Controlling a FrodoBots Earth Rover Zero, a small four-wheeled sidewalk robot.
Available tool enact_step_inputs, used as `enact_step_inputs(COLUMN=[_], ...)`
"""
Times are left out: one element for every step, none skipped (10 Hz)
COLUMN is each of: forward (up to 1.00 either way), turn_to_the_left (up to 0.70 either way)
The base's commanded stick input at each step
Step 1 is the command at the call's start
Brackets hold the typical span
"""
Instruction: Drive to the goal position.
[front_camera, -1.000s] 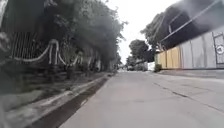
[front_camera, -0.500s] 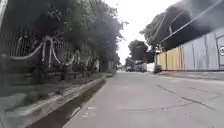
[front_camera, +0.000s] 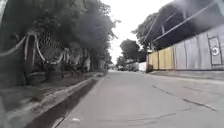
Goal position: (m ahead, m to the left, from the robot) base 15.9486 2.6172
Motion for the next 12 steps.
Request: enact_step_inputs(forward=[0.7,0.7,0.7,0.7,0.7,0.7,0.7,0.7,0.7,0.7,0.7,0.7], turn_to_the_left=[0.0,0.0,0.0,0.0,0.0,0.0,0.0,0.0,0.0,0.0,0.0,0.0])
